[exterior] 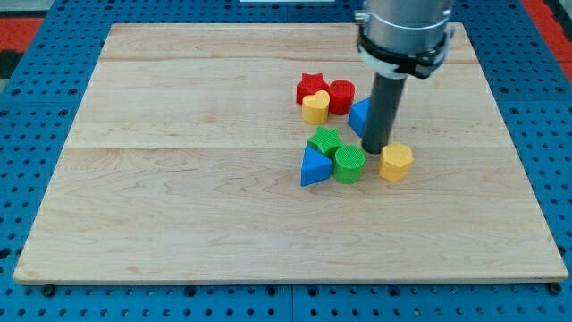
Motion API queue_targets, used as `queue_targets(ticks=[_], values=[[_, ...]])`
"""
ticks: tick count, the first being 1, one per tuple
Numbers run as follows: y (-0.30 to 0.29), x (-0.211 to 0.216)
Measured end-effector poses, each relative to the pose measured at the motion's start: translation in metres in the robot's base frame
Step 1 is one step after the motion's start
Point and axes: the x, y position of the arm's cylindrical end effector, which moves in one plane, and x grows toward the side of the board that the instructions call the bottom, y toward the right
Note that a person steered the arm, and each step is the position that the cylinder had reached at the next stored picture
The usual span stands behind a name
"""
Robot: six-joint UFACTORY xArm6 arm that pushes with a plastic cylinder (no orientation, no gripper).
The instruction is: Move the yellow hexagon into the right side of the green circle
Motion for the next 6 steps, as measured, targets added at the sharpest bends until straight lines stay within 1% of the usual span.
queue_targets(ticks=[1,2,3,4,5,6], values=[[0.035,-0.005],[0.049,-0.012],[0.046,-0.008],[0.121,-0.011],[0.14,0.044],[0.087,0.08]])
